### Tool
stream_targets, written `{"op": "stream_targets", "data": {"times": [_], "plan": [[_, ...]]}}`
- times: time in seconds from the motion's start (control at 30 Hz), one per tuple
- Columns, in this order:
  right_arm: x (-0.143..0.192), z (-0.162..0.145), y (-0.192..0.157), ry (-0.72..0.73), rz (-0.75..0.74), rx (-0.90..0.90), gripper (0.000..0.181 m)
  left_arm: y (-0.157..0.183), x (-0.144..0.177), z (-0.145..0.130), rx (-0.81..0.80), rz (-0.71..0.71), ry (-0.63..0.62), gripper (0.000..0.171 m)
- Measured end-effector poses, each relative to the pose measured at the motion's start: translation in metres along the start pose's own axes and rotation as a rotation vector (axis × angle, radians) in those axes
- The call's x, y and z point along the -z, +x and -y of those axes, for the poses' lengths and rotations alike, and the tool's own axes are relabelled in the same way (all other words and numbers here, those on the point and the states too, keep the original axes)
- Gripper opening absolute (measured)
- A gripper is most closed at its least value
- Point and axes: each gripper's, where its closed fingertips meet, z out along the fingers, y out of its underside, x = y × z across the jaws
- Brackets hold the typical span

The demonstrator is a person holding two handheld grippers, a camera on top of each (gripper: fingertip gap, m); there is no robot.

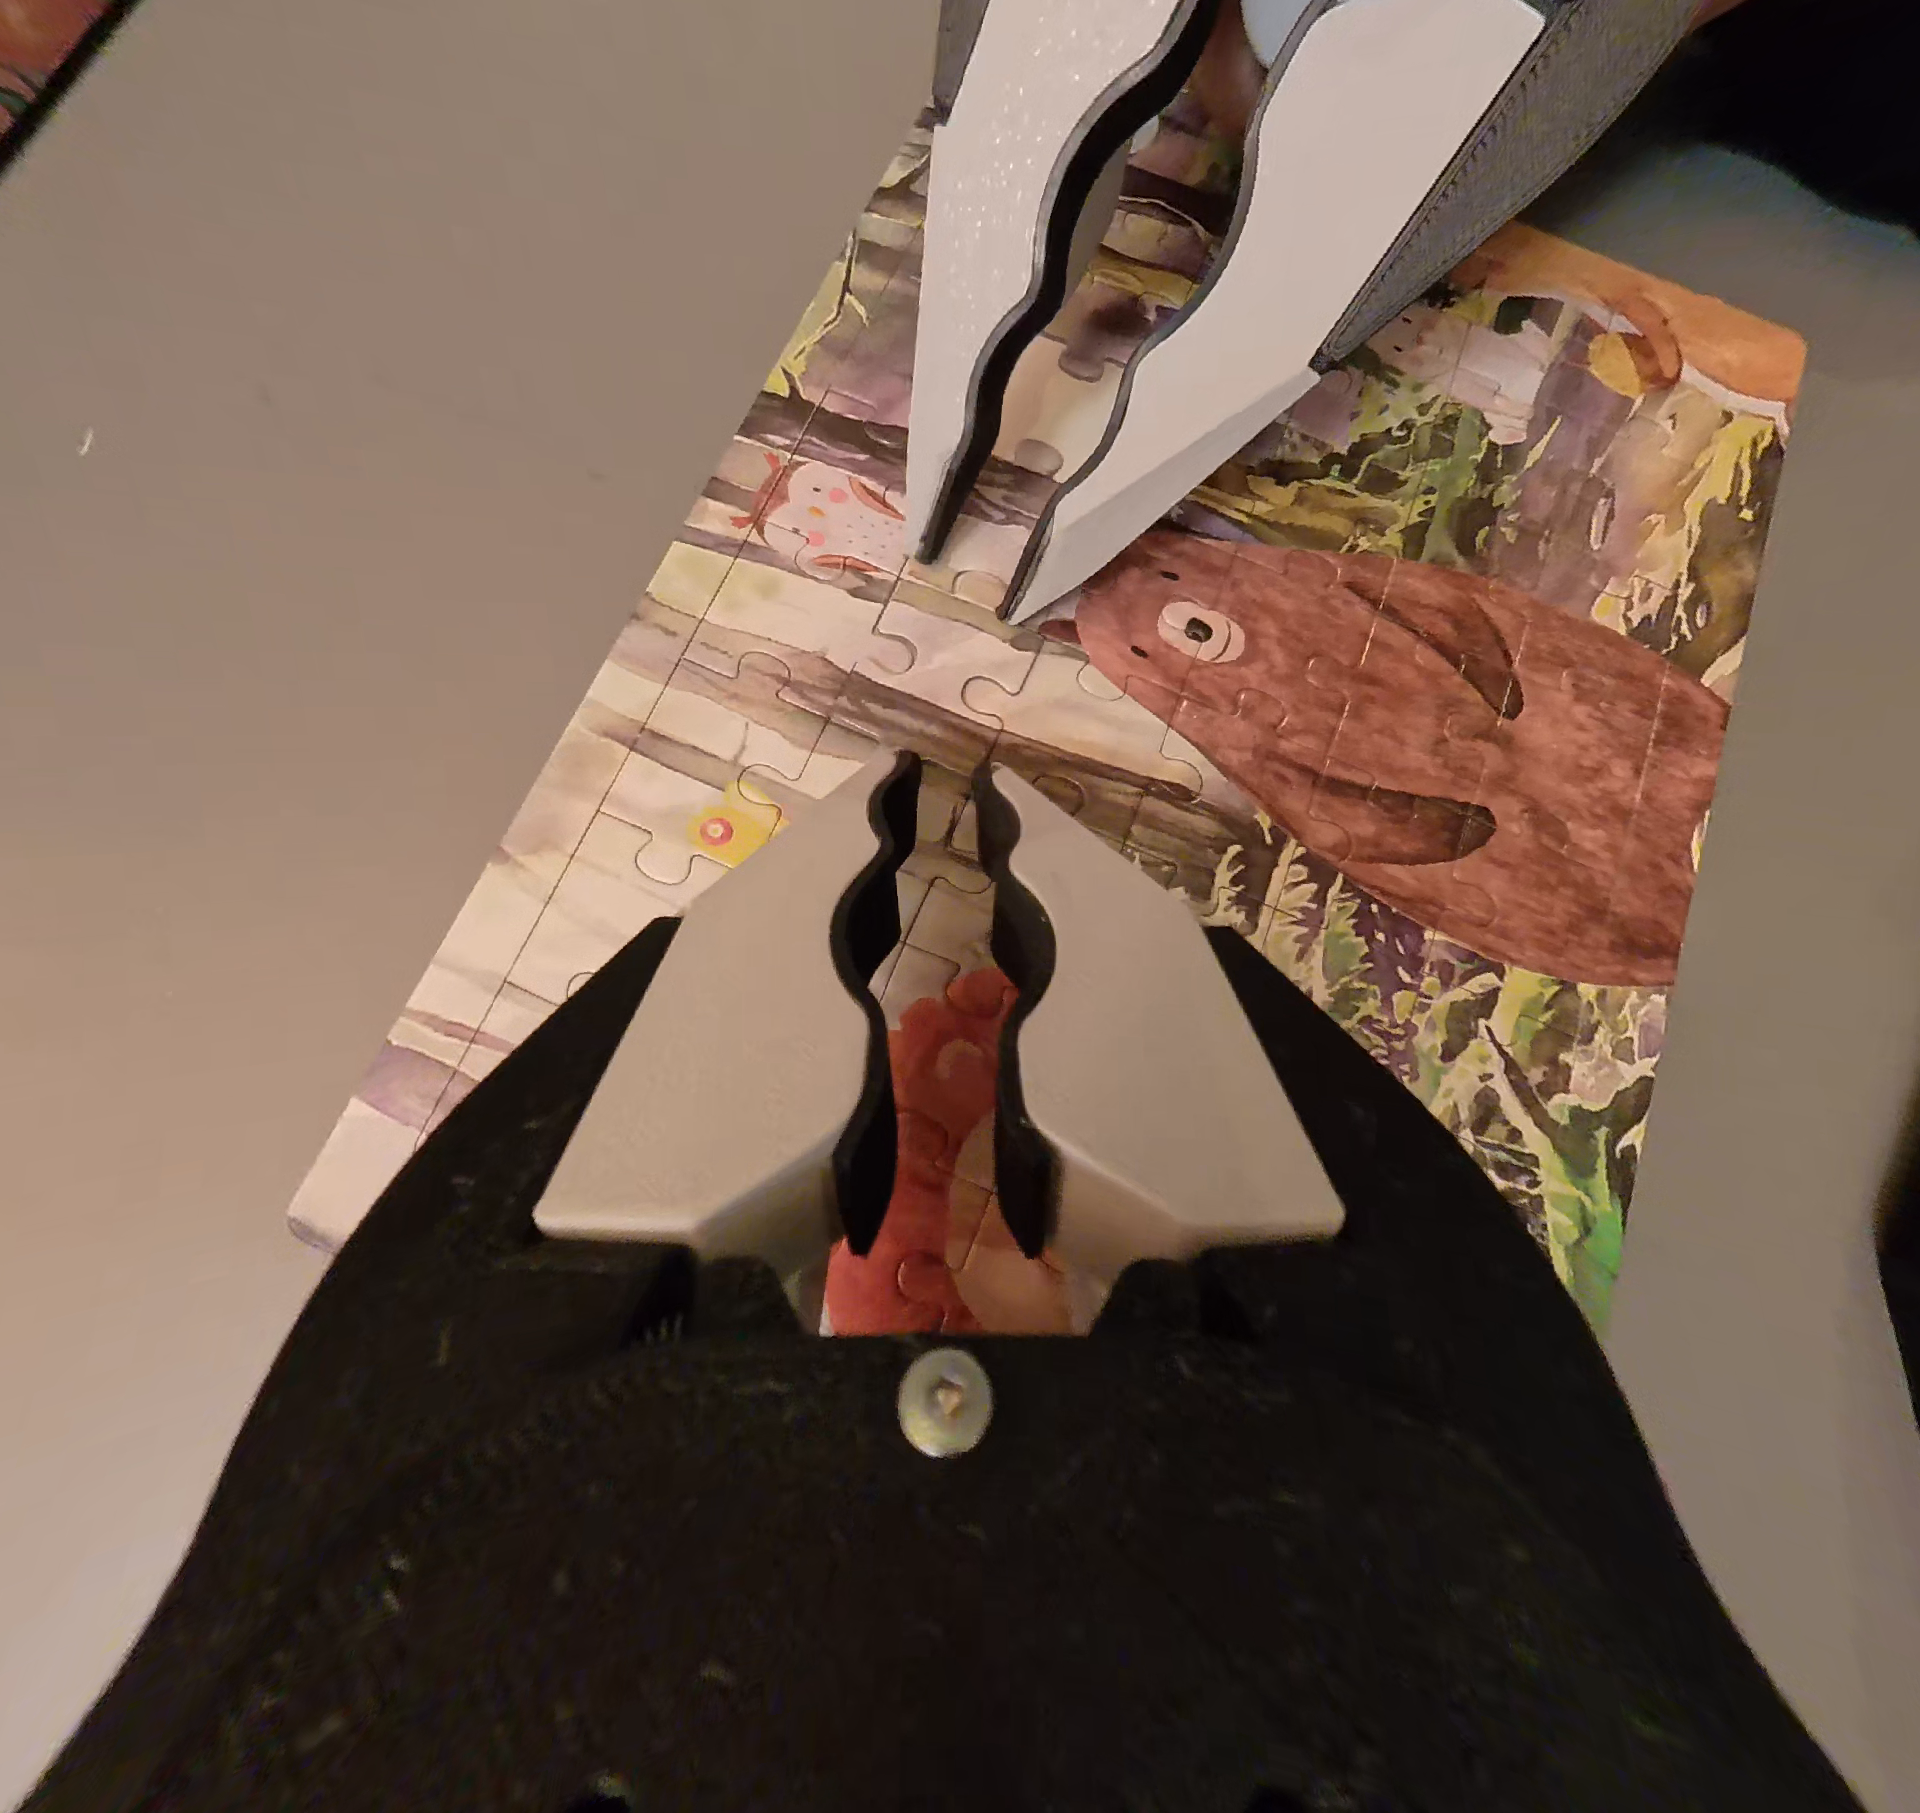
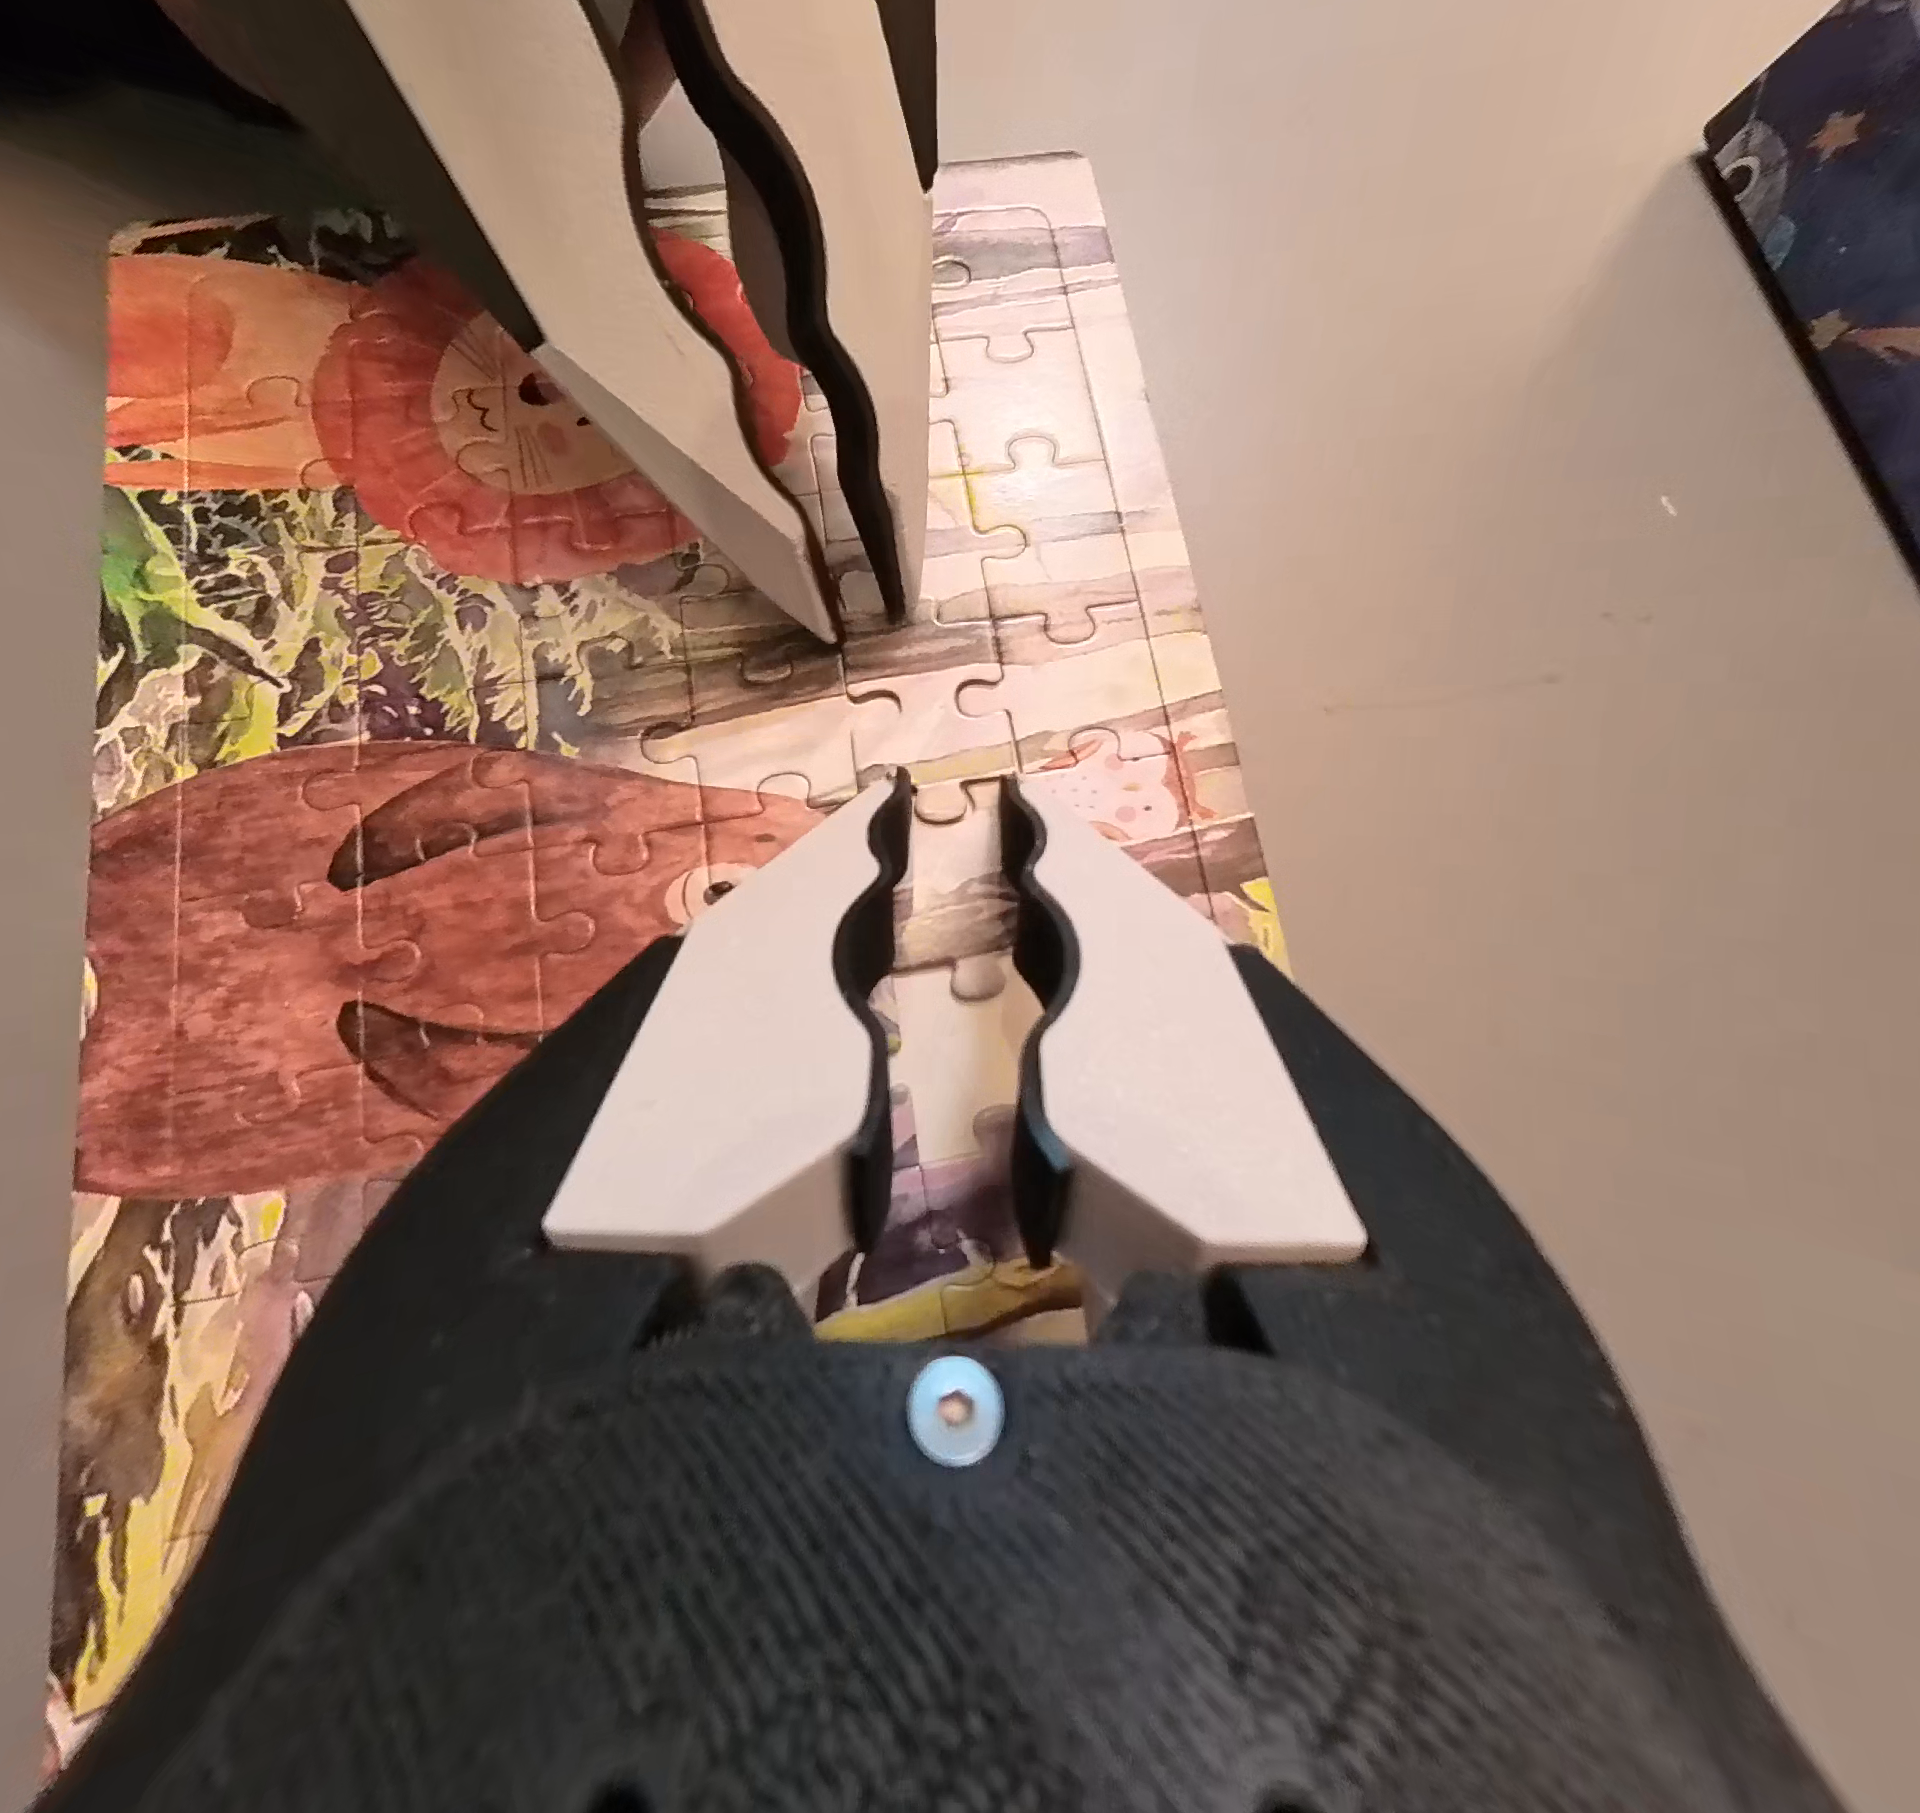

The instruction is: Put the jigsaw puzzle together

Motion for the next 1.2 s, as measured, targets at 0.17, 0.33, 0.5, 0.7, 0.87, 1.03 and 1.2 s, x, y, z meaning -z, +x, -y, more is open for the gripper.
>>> {"op": "stream_targets", "data": {"times": [0.17,0.33,0.5,0.7,0.87,1.03,1.2], "plan": [[0.0,0.0,0.001,-0.002,-0.006,0.001,0.015,-0.005,-0.001,0.002,-0.027,0.048,0.007,0.018],[-0.001,0.0,0.0,-0.005,-0.01,0.007,0.014,-0.001,-0.005,0.003,-0.002,0.005,0.019,0.029],[0.0,0.0,0.001,-0.006,-0.011,0.003,0.014,0.001,-0.005,0.003,0.01,-0.011,0.019,0.029],[0.0,0.0,0.0,-0.006,-0.01,0.001,0.013,0.001,-0.004,0.003,0.001,-0.005,0.018,0.03],[-0.001,0.0,0.0,-0.01,-0.015,0.007,0.013,-0.001,0.0,0.01,-0.022,0.029,0.059,0.028],[0.0,0.001,-0.001,-0.002,-0.013,0.01,0.012,-0.012,-0.003,0.011,0.022,0.079,0.064,0.004],[-0.001,0.006,-0.004,0.023,0.011,-0.006,0.011,-0.016,-0.006,0.008,0.007,0.128,0.029,0.0]]}}
